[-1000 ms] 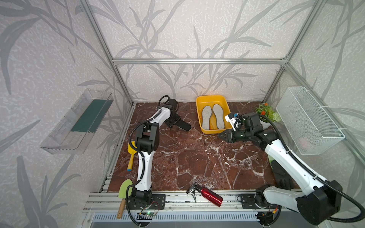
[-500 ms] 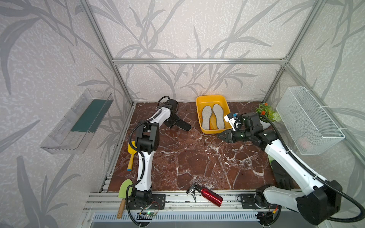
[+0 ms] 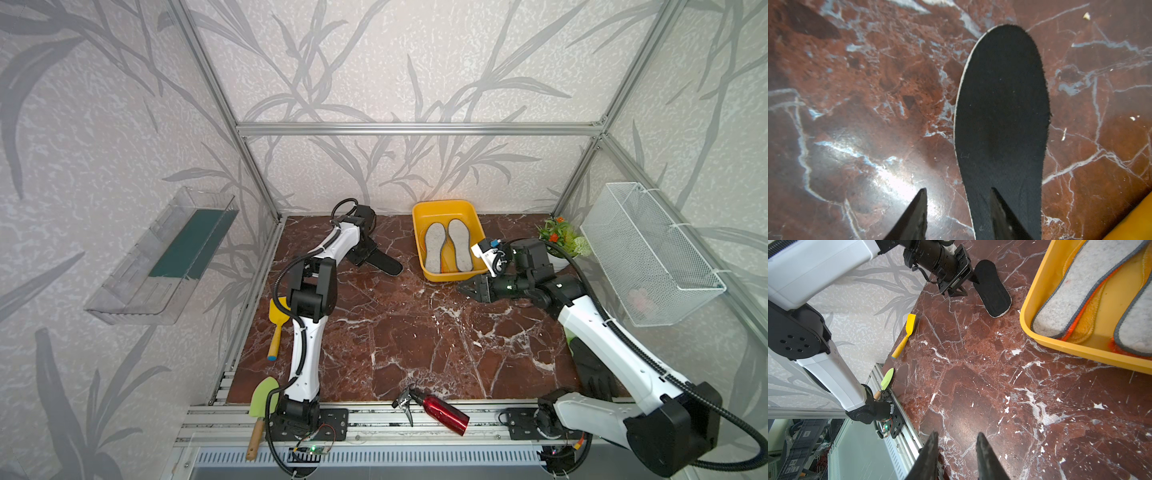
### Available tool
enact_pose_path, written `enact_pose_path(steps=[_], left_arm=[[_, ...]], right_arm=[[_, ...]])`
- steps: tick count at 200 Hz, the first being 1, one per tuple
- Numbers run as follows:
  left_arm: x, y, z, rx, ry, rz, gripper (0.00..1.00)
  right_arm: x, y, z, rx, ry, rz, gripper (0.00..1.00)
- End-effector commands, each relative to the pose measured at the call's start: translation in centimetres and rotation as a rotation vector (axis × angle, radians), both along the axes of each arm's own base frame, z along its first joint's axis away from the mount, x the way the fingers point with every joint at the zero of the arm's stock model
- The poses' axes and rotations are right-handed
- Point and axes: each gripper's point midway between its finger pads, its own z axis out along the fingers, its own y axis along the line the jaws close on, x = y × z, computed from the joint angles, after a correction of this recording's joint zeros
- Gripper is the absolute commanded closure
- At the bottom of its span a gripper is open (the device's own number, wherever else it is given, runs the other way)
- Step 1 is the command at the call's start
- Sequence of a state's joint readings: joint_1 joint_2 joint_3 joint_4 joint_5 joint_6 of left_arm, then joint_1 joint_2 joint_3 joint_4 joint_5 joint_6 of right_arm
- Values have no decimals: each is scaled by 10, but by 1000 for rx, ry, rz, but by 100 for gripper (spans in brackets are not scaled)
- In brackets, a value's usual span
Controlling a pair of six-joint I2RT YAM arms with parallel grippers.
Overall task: Put the insoles into the storage box
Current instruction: Pick up the insole from the center of the board.
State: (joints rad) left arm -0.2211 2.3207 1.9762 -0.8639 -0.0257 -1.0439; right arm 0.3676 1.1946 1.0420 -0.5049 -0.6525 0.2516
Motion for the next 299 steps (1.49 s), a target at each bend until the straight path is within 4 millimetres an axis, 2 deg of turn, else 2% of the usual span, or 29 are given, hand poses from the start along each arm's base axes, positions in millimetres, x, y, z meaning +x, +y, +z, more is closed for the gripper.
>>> enact_pose_path(steps=[1,72,112,197,299], left_arm=[[-4,3,-11,32,40,15,54],[1,-8,-19,22,43,15,54],[2,-10,-25,20,52,14,59],[-3,-4,-28,56,75,-5,69],[-13,3,-36,93,110,-43,78]], right_arm=[[-4,1,5,7,-30,21,68],[-3,1,0,-4,-18,26,68],[-2,1,-1,-7,-16,23,68],[-2,0,-6,-18,7,18,68],[-17,-12,-5,-56,13,-12,69]])
